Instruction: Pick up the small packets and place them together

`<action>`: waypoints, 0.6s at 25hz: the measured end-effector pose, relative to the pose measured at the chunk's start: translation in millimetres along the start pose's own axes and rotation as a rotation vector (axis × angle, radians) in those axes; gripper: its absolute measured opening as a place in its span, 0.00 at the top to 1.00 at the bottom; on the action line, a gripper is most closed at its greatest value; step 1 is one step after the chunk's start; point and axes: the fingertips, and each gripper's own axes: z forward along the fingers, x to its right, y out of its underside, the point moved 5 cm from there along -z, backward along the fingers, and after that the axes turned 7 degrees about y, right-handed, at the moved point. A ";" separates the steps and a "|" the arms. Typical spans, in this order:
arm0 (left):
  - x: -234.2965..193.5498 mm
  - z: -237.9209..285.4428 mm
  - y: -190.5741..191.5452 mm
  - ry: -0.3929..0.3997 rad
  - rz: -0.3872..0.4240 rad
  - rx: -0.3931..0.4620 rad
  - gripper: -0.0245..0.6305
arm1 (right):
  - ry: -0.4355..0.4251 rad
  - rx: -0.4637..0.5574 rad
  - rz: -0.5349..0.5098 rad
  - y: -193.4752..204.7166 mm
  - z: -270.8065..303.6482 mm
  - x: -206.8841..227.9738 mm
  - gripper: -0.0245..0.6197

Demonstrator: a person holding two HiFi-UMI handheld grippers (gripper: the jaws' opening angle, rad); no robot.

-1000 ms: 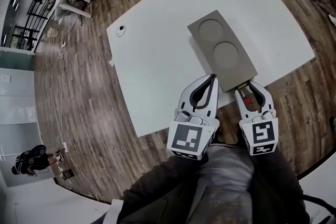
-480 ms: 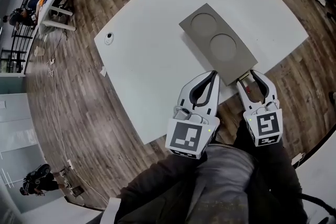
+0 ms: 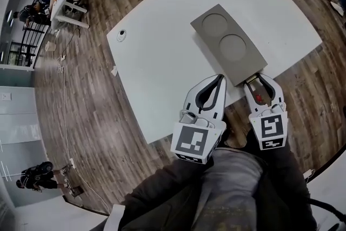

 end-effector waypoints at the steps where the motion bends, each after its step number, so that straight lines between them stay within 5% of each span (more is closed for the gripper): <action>1: 0.8 -1.7 -0.1 -0.007 0.006 0.005 0.96 | -0.006 0.003 -0.001 -0.5 0.6 -1.9 0.69; 15: 47.5 6.5 -7.2 0.013 0.034 -0.019 0.96 | -0.036 0.017 -0.006 23.3 -48.8 -2.3 0.69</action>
